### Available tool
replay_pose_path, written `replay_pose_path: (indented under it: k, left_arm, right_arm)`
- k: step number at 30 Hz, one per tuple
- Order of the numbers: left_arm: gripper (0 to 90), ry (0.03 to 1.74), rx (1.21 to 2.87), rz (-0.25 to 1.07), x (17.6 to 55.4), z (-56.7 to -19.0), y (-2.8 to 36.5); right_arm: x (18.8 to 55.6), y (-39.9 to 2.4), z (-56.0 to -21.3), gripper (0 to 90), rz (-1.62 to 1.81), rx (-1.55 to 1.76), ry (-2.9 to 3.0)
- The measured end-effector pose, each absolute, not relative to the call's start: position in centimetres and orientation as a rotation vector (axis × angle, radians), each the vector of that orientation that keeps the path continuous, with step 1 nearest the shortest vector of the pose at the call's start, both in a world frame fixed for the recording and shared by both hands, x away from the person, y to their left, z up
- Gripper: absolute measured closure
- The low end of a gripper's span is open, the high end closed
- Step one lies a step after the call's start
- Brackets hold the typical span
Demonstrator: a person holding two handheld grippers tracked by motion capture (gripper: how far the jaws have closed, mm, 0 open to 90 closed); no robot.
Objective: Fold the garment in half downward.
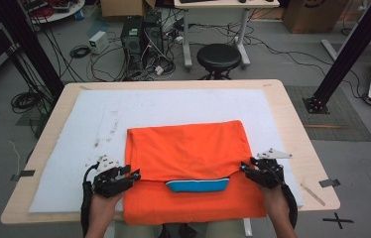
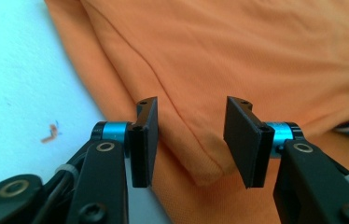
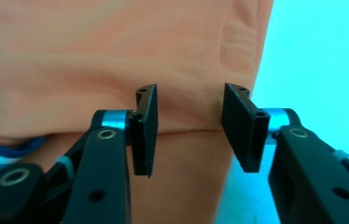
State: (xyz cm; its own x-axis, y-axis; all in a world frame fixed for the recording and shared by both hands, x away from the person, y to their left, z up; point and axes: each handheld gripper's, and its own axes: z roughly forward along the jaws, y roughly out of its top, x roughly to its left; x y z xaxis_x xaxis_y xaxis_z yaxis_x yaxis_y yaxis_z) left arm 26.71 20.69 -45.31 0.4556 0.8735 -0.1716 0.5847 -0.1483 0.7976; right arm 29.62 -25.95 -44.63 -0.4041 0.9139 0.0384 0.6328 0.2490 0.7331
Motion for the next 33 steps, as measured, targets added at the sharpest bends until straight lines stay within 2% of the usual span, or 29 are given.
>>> replay_pose_path:
  k: [3,6,8,10,19,33]
  left_arm:
    - [62.7,1.219,1.882,0.482,26.4,-45.4,20.2]
    - [79.6,1.190,1.914,0.542,26.0,-45.4,19.4]
    - [83.5,1.180,1.926,0.575,25.9,-45.3,19.1]
    - [84.4,1.175,1.893,0.554,25.8,-45.1,19.4]
    - [84.6,1.083,1.759,0.436,24.4,-43.2,21.5]
    - [84.5,1.025,1.756,0.354,22.1,-43.2,22.4]
  right_arm:
    - [29.6,-25.8,-44.8,70.6,0.904,1.377,2.119]
    - [29.5,-26.1,-45.0,84.4,0.891,1.361,2.112]
    - [29.6,-26.4,-44.9,88.0,0.910,1.371,2.117]
    - [29.5,-26.5,-44.8,90.0,0.923,1.371,2.123]
    - [26.8,-27.9,-43.0,90.0,1.036,1.325,2.098]
    - [23.2,-29.4,-41.5,90.0,1.080,1.274,2.086]
